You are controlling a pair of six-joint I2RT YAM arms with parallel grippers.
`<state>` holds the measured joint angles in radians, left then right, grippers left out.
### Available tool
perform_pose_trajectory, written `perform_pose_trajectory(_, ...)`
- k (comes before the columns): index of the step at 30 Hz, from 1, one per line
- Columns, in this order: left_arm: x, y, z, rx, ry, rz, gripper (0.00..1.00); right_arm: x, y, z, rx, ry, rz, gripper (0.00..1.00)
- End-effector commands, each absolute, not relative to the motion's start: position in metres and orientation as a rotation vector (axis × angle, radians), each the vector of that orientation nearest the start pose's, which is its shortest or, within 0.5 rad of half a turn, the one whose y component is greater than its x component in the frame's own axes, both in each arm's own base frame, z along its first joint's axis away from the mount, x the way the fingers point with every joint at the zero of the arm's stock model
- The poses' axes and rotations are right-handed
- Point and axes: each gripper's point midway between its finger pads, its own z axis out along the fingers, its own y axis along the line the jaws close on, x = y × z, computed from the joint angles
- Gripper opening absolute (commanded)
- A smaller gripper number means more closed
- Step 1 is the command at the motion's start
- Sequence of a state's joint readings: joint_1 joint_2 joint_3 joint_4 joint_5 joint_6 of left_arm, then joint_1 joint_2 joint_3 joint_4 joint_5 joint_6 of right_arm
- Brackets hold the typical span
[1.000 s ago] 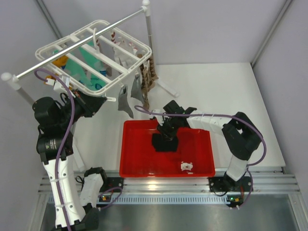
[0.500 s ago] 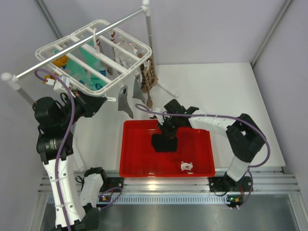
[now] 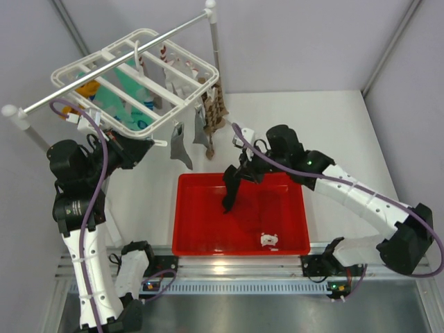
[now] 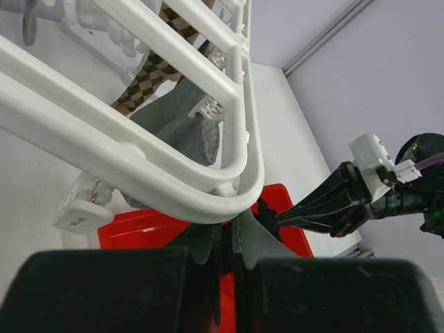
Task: Clip the socks to the hanger
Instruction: Pick up the sock from the bin.
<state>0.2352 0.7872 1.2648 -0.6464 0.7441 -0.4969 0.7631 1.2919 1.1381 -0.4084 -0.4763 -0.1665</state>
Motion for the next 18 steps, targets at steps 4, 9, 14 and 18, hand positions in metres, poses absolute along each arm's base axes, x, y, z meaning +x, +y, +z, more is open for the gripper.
perform_pose_trajectory(4,0.222,-0.088,0.398,-0.073,1.779,-0.873,0.0,0.209,0.313,0.283,-1.184,1.693,0.927,0.0)
perform_pose_trajectory(9,0.218,-0.09,0.4,-0.069,1.777,-0.877,0.0,0.201,0.313,0.299,-1.176,1.655,0.959,0.0)
perform_pose_trajectory(14,0.218,-0.09,0.398,-0.068,1.78,-0.878,0.0,0.194,0.328,0.243,-1.305,1.729,0.906,0.0)
perform_pose_trajectory(18,0.218,-0.089,0.395,-0.077,1.784,-0.873,0.0,0.174,0.361,0.184,-1.457,1.727,0.856,0.0)
